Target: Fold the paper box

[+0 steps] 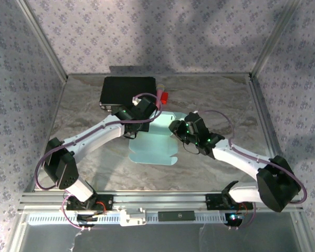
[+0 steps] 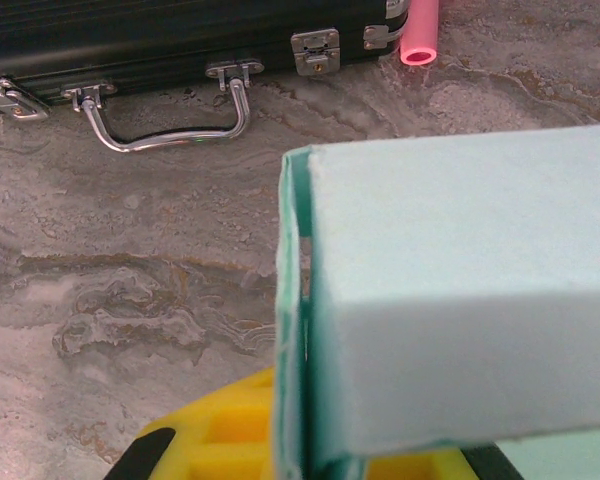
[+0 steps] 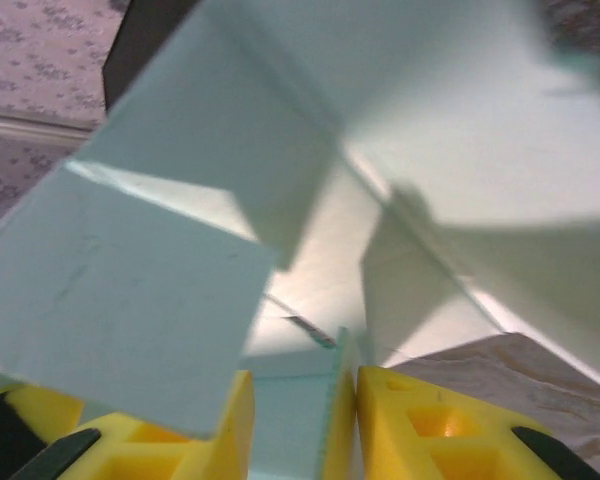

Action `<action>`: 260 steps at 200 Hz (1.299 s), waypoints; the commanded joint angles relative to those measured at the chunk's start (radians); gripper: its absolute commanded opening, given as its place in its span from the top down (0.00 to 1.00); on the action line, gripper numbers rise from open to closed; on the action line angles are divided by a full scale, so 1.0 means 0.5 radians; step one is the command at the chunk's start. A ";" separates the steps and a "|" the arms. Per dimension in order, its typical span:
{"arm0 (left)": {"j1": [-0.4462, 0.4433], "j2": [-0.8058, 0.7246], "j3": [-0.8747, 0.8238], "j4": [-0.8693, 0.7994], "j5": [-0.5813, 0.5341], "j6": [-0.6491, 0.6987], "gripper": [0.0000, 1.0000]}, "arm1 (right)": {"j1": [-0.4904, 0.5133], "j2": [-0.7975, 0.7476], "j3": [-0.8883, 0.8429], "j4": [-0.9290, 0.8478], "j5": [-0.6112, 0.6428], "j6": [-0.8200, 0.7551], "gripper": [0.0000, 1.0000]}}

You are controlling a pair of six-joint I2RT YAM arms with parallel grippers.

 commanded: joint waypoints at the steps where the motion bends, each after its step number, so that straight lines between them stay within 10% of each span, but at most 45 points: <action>1: -0.010 -0.031 0.076 0.023 0.007 0.027 1.00 | 0.032 0.044 0.120 -0.031 -0.027 -0.092 0.66; 39: 0.050 -0.071 0.032 0.125 0.170 0.069 1.00 | 0.025 0.083 0.057 0.169 -0.221 -0.112 0.67; 84: 0.272 -0.171 -0.025 0.262 0.519 0.318 1.00 | -0.003 -0.435 0.390 -0.468 -0.112 -0.938 0.55; 147: 0.491 -0.271 -0.027 0.363 1.246 0.555 1.00 | -1.094 -0.562 0.256 -0.275 -1.413 -0.950 0.63; 260: 0.599 -0.136 0.072 0.327 1.528 0.610 1.00 | -1.036 -0.350 0.195 0.162 -2.016 -0.951 0.68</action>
